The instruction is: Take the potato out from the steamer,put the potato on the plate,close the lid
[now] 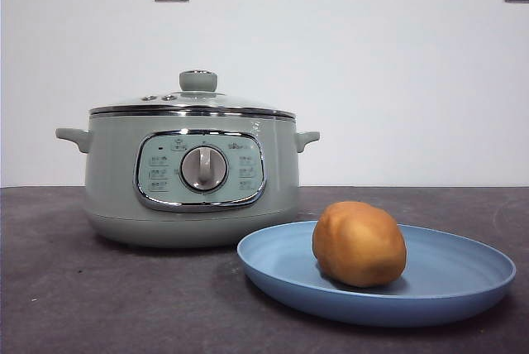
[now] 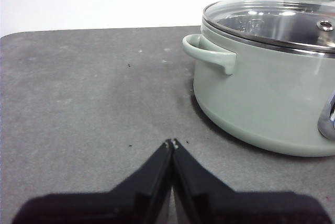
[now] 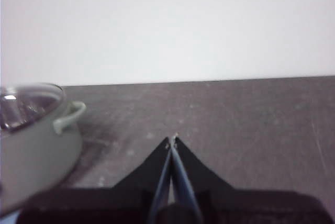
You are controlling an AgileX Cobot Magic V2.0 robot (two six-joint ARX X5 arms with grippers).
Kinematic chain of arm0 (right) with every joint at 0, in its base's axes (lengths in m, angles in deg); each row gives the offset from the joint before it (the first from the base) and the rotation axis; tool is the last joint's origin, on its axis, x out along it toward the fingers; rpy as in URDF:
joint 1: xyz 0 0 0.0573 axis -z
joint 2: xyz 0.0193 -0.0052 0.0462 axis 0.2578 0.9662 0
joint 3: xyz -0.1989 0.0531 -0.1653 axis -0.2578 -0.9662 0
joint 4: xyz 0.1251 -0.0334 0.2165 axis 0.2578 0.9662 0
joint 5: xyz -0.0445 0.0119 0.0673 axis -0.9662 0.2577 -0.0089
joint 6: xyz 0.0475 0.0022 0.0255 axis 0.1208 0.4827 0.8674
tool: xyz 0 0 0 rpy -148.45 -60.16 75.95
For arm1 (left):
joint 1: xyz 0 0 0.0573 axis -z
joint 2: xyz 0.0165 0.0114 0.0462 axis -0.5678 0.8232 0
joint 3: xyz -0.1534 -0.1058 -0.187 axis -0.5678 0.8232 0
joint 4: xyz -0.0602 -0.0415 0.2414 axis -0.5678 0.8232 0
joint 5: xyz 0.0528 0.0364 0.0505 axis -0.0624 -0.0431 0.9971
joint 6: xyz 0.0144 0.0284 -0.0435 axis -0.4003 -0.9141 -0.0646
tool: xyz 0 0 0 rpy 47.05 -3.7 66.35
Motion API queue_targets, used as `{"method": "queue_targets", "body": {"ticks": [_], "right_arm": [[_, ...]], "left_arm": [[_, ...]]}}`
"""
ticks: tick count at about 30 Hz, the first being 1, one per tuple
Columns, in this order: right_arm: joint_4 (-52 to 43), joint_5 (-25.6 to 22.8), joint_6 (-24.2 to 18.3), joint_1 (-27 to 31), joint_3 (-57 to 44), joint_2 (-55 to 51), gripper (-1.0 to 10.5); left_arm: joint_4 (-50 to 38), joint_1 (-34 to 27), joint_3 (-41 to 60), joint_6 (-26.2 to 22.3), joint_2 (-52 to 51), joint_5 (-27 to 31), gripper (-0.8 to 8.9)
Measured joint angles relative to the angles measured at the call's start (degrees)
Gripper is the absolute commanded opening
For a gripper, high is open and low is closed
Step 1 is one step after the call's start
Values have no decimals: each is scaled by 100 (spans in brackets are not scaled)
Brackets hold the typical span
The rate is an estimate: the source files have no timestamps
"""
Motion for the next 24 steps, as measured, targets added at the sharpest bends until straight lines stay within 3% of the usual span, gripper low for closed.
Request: {"method": "queue_targets", "body": {"ticks": [9, 24], "right_arm": [[46, -15, 31, 116, -916, -568, 1], [437, -22, 461, 125, -935, -568, 1]], "left_arm": [[0, 0, 0, 0, 0, 0, -3], [0, 0, 0, 0, 0, 0, -3]]}}
